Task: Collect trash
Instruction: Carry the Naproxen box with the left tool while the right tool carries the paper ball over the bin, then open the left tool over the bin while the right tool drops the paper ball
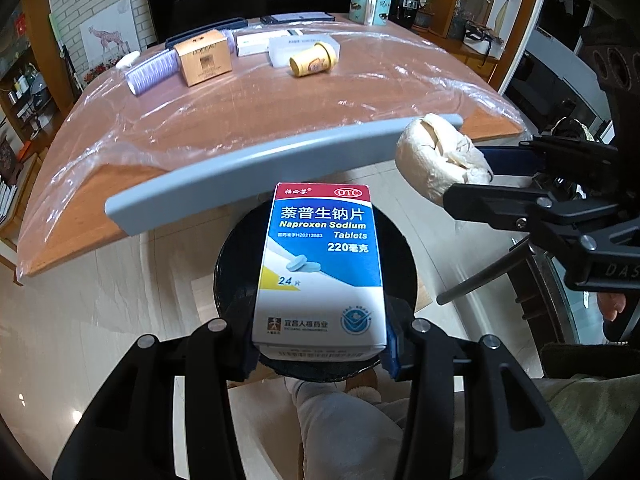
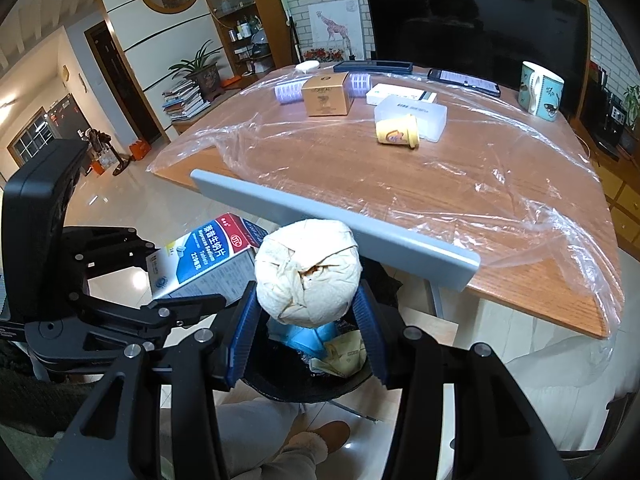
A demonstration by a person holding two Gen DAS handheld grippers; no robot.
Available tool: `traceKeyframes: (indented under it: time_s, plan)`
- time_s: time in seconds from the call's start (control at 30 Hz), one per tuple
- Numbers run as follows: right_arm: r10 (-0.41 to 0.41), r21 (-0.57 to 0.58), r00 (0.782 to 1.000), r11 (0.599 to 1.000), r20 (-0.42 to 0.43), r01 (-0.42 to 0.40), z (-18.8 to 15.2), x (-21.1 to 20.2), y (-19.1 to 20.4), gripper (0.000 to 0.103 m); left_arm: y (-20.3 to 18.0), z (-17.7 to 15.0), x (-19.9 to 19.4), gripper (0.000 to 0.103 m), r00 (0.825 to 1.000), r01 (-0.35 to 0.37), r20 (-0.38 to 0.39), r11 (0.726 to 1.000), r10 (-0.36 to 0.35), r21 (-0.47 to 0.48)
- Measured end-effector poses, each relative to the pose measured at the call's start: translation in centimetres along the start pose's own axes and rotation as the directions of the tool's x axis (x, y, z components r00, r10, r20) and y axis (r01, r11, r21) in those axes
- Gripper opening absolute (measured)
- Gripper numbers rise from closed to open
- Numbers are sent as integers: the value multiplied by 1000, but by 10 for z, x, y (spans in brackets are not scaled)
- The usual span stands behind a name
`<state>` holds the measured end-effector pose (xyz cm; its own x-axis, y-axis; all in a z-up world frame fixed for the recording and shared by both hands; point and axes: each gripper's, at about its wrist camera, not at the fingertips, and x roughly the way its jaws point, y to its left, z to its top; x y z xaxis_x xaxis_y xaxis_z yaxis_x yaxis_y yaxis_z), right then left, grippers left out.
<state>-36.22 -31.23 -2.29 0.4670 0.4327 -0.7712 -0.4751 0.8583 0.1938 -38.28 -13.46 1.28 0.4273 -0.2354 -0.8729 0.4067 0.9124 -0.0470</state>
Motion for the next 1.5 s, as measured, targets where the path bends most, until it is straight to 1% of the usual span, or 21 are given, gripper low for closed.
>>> traceKeyframes:
  time_s: [0.5, 0.97, 1.37, 1.4, 1.43, 1.47, 1.5]
  plan:
    - [11, 10, 997, 1000, -75, -10, -16, 25, 0, 48, 9, -6, 21, 47, 999, -26, -43, 999, 26, -19]
    - [-16, 55, 992, 998, -125, 23, -23, 49, -12, 48, 15, -4, 41, 47, 996, -49, -73, 999, 48, -12]
    - [-39, 71, 986, 996, -160, 51, -26, 64, -19, 48, 23, -1, 54, 47, 994, -61, -96, 998, 60, -7]
    - [-45, 76, 986, 995, -162, 58, -27, 64, -19, 56, 25, 0, 56, 48, 994, -60, -96, 998, 59, -8]
    - [-57, 85, 985, 994, -164, 71, -27, 64, -20, 64, 27, 1, 56, 55, 993, -68, -94, 998, 67, -10]
    - [-60, 93, 986, 993, -158, 76, -26, 62, -21, 74, 28, 2, 57, 60, 993, -79, -93, 997, 78, -13]
    - [-55, 104, 987, 992, -149, 71, -26, 61, -22, 75, 28, 2, 56, 68, 993, -88, -85, 996, 86, -17]
